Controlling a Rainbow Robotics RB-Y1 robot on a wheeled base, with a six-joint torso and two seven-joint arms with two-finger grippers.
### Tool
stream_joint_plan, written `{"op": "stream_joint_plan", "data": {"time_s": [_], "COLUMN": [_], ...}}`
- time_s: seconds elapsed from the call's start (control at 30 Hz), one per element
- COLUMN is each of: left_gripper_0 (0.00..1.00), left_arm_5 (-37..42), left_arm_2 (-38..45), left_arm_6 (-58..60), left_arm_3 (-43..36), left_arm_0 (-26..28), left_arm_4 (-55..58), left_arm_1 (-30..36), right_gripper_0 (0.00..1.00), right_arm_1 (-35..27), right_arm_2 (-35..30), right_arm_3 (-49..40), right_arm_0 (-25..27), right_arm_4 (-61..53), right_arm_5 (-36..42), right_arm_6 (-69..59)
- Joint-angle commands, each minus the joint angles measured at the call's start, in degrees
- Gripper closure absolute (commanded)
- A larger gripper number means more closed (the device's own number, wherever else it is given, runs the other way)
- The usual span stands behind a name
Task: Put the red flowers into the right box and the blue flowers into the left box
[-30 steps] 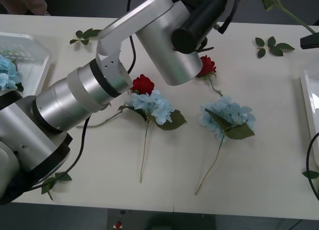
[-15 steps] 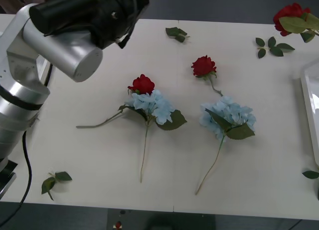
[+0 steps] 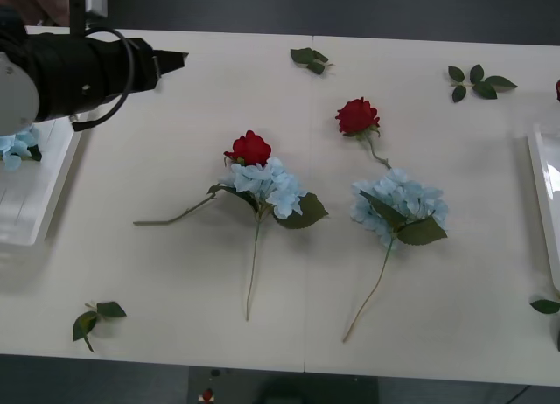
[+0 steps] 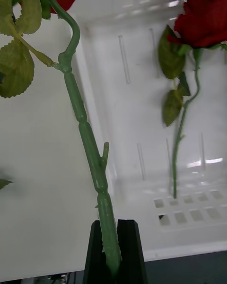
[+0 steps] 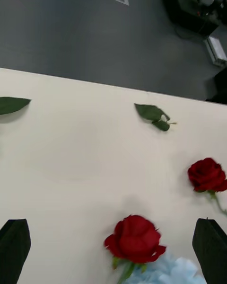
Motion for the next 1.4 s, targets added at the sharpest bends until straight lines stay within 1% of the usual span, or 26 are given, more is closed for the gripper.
{"op": "stream_joint_plan", "data": {"time_s": [0.03,0.17,0.23,0.27,0.33,0.43,0.5,0.63,0.83,0.97,1.0,1.03,1.1,1.13,1.17,1.3,1.4], "left_gripper_0": [0.00,0.00,0.00,0.00,0.00,0.00,0.00,0.00,0.00,0.00,0.00,0.00,0.00,0.00,0.00,0.00,0.00], "left_arm_5": [5.3,10.8,12.1,12.9,12.8,9.1,6.9,4.3,4.1,2.1,1.2,0.5,0.2,0.1,0.0,0.1,0.0], "left_arm_2": [4.5,5.5,5.4,4.9,3.3,-1.7,-4.7,-10.4,-16.3,-18.7,-19.5,-20.1,-21.5,-21.9,-22.5,-24.3,-25.6], "left_arm_6": [-6.2,-11.8,-12.9,-13.9,-15.2,-15.6,-15.7,-15.7,-15.4,-15.0,-14.9,-14.8,-14.7,-14.6,-14.5,-14.1,-13.4], "left_arm_3": [-1.4,-1.4,-1.4,-1.2,-0.1,3.1,4.6,9.7,16.3,19.1,19.8,20.3,21.0,21.3,21.3,21.3,21.3], "left_arm_0": [0.1,0.3,0.6,0.8,0.7,0.3,-0.1,-3.1,-7.8,-8.5,-8.6,-8.6,-8.6,-8.6,-8.6,-8.6,-8.6], "left_arm_4": [2.4,-0.3,-2.0,-3.4,-4.3,-5.9,-8.1,-12.7,-17.8,-18.5,-18.5,-18.7,-19.3,-19.2,-19.3,-20.0,-20.0], "left_arm_1": [-0.4,-1.1,-1.4,-1.5,-1.5,-1.9,-2.1,-3.4,-6.0,-6.9,-6.9,-6.9,-6.9,-6.9,-6.9,-6.9,-7.0], "right_gripper_0": [1.00,1.00,1.00,1.00,1.00,1.00,1.00,1.00,1.00,1.00,0.95,0.84,0.36,0.14,0.00,0.00,0.00], "right_arm_1": [-3.1,-3.1,-3.1,-3.2,-3.1,-3.2,-3.1,-2.9,-2.7,-2.7,-2.7,-2.7,-2.8,-2.7,-2.8,-2.8,-2.8], "right_arm_2": [-0.7,-1.9,-2.3,-2.3,-2.3,-2.2,-1.8,-1.3,1.3,2.1,2.6,2.8,3.1,3.1,3.1,3.1,3.1], "right_arm_3": [-4.5,-4.8,-4.8,-4.7,-4.8,-4.4,-3.8,0.0,5.8,6.6,6.6,6.6,6.6,6.6,6.6,6.3,3.7], "right_arm_0": [3.4,6.3,7.5,8.9,10.8,14.5,15.5,15.6,15.6,15.6,15.6,15.6,15.6,15.6,15.6,15.6,15.4], "right_arm_4": [2.7,5.2,5.6,6.0,6.5,8.1,9.4,9.9,9.6,9.4,9.5,9.7,10.0,10.0,9.9,9.2,8.0], "right_arm_5": [-0.3,-3.6,-5.4,-7.4,-10.9,-17.8,-20.2,-23.0,-28.0,-29.2,-29.1,-29.1,-29.2,-29.1,-29.1,-28.8,-26.8], "right_arm_6": [-1.2,-1.1,-1.1,-1.1,-1.1,-1.1,-1.3,-1.5,-1.6,-1.6,-1.6,-1.6,-1.7,-1.7,-1.5,-1.0,-0.6]}}
